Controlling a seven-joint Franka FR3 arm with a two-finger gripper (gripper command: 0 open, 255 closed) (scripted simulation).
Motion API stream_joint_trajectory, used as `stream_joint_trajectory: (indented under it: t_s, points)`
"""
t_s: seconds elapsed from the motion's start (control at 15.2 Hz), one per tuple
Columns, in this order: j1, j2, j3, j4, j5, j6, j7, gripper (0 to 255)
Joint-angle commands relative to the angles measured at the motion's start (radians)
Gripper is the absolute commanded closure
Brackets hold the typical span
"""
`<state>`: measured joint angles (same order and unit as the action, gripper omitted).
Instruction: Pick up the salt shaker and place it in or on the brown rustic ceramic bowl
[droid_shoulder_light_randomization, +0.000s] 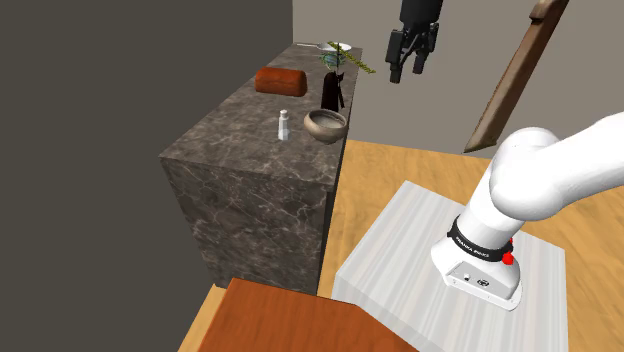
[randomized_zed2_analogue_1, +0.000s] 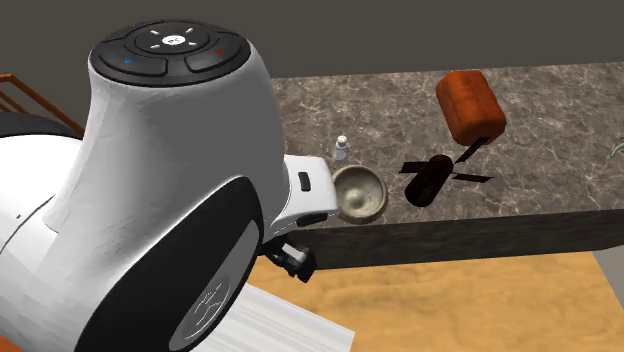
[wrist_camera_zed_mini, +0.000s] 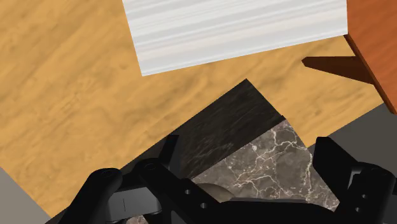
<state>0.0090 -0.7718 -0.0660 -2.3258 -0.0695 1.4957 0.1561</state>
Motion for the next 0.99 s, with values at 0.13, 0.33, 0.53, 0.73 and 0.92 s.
stream_joint_trajectory:
  t_s: [0.13, 0.33, 0.53, 0.73, 0.92]
  points:
    - [0.004, 0.061, -0.012, 0.005, 0.0, 0.062, -0.013, 0]
    - [0.012, 0.158, -0.03, 0.022, 0.004, 0.149, -0.034, 0]
    - [0.02, 0.261, -0.047, 0.052, 0.012, 0.229, -0.056, 0]
    - [0.029, 0.367, -0.062, 0.095, 0.024, 0.3, -0.081, 0]
    - [0.037, 0.477, -0.075, 0.149, 0.042, 0.361, -0.108, 0]
